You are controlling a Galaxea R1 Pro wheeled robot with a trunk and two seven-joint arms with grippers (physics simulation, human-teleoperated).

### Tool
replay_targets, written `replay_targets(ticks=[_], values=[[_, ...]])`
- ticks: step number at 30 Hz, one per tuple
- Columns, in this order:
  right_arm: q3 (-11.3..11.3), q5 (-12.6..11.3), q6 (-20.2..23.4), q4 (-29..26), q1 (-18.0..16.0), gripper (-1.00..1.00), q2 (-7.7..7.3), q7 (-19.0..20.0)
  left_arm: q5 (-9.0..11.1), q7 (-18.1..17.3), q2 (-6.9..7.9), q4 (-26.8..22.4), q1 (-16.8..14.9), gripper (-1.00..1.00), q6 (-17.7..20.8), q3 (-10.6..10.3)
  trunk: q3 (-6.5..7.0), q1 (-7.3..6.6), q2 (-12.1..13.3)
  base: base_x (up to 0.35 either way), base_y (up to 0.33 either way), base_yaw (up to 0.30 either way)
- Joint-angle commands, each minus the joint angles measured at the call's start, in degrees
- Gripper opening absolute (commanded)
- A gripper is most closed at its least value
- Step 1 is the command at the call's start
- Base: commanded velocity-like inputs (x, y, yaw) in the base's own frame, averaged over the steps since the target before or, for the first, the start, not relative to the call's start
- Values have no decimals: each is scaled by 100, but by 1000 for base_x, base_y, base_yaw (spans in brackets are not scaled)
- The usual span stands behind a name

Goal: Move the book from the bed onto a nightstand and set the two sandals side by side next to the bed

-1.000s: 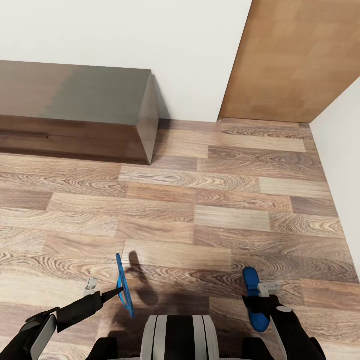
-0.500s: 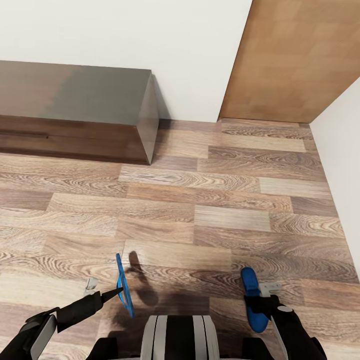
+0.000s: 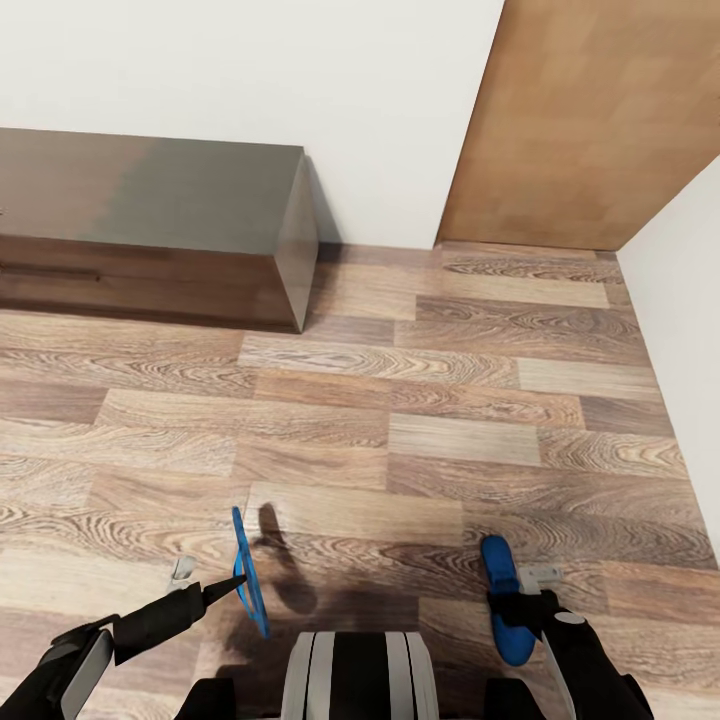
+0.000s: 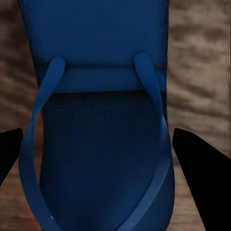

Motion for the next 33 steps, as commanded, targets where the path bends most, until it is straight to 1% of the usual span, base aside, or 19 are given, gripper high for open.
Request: replay_targets(ticks=[1,15,23,28,33], values=[[-26,60,21,-11,-1,-100,4,55,20,-11,1,1,-1,-100,52,0,20,-3,0,0,0,0],[-26,58,14,-18,-1,-100,-3,58,11,-10,-1,1,-1,-100,52,-6,330,-39,19,0,0,0],[-34,42,-6,-103,-2,-100,-14,74,8,-5,1,1,-1,-100,52,-6,507,-60,30,0,0,0],[-33,42,-6,-292,-1,-100,-13,80,3,-6,-3,1,-2,-100,52,-6,618,-73,36,0,0,0],[-27,42,9,-346,-1,-100,-13,84,2,-3,-3,1,-2,-100,52,-6,729,-86,43,0,0,0]])
